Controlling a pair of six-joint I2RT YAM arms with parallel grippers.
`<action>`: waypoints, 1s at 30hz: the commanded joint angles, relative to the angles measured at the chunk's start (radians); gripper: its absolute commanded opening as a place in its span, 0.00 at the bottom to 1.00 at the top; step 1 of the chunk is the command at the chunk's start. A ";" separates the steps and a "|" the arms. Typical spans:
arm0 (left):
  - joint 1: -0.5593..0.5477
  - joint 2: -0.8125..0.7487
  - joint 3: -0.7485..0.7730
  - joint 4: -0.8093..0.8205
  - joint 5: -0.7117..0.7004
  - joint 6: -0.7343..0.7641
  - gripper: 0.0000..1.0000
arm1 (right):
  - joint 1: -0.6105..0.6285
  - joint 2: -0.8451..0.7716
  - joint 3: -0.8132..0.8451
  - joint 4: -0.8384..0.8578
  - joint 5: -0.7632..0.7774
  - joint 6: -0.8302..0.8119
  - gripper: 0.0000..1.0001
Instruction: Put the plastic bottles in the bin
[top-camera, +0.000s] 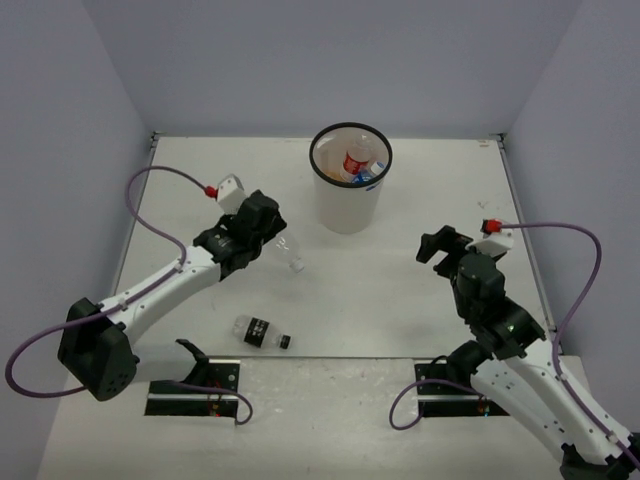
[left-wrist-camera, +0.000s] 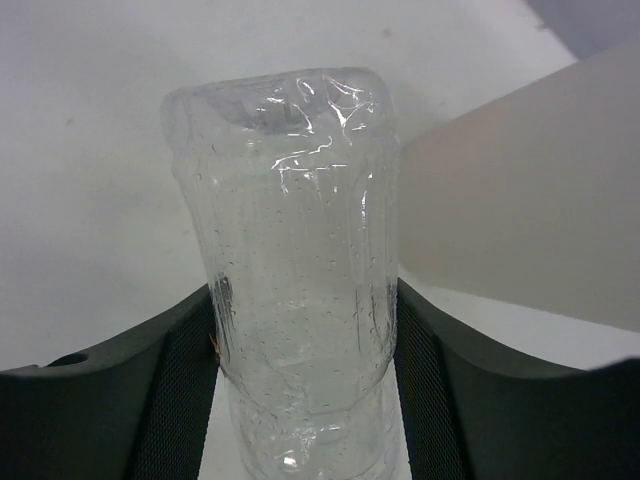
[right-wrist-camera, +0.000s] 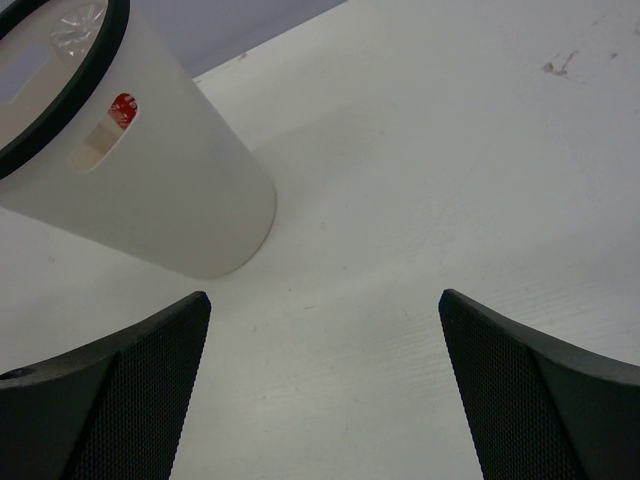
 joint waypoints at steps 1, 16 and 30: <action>0.003 -0.016 0.216 0.275 0.044 0.368 0.24 | 0.000 -0.018 -0.018 0.001 0.005 -0.008 0.99; 0.001 0.427 0.779 0.760 0.359 1.012 0.17 | 0.000 -0.056 -0.060 0.001 -0.003 -0.028 0.99; -0.006 0.639 0.726 0.872 0.432 0.957 0.54 | 0.000 -0.031 -0.066 -0.002 0.021 -0.063 0.99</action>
